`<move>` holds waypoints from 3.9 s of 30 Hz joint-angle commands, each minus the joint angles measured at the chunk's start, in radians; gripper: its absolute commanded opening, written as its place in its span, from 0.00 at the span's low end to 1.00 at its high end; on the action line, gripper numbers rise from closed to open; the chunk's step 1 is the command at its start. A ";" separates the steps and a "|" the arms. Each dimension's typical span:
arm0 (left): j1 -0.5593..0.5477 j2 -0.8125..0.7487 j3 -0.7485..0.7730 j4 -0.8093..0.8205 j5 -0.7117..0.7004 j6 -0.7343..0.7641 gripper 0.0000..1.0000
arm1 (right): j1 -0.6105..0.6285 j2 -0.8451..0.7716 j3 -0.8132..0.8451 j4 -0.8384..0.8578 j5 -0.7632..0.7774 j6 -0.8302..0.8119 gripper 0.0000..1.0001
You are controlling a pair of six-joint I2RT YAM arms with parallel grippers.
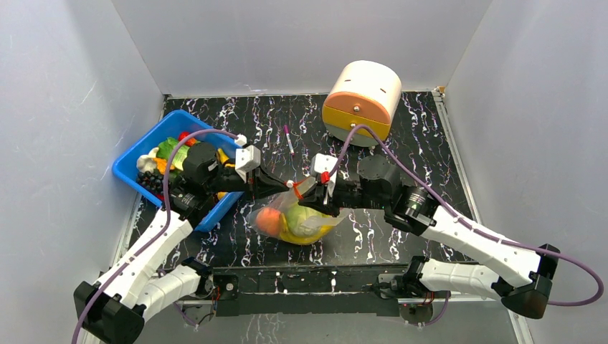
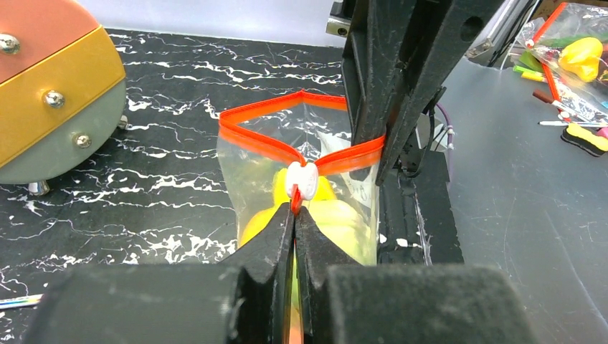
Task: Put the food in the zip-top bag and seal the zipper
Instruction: Zip the zipper food storage bag at the center of the board.
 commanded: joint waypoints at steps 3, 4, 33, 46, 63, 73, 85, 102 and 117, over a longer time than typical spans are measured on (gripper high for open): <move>-0.005 -0.052 0.021 0.008 0.021 0.029 0.00 | -0.001 -0.067 0.016 0.054 0.079 0.094 0.23; -0.005 -0.053 0.026 0.000 0.021 0.031 0.00 | -0.001 -0.071 0.026 0.052 0.083 0.107 0.27; -0.004 -0.059 0.032 -0.044 -0.076 0.032 0.00 | 0.033 0.145 0.192 0.108 0.175 0.184 0.36; -0.004 -0.048 0.054 -0.072 -0.100 -0.003 0.00 | 0.056 0.112 0.172 0.017 0.284 0.071 0.00; -0.004 -0.081 0.034 -0.025 -0.056 -0.035 0.00 | 0.055 0.044 0.150 -0.030 0.227 0.009 0.00; -0.004 -0.036 0.086 -0.202 0.122 0.176 0.50 | 0.056 0.050 0.143 0.022 0.126 -0.003 0.00; -0.005 0.034 0.047 0.021 0.137 0.045 0.46 | 0.056 0.078 0.131 0.069 0.068 0.012 0.00; -0.005 -0.104 -0.064 0.110 0.049 0.038 0.00 | 0.055 0.070 0.122 -0.012 0.154 0.016 0.00; -0.005 -0.118 -0.050 0.114 -0.006 0.020 0.00 | 0.054 0.042 0.128 -0.129 0.201 0.014 0.00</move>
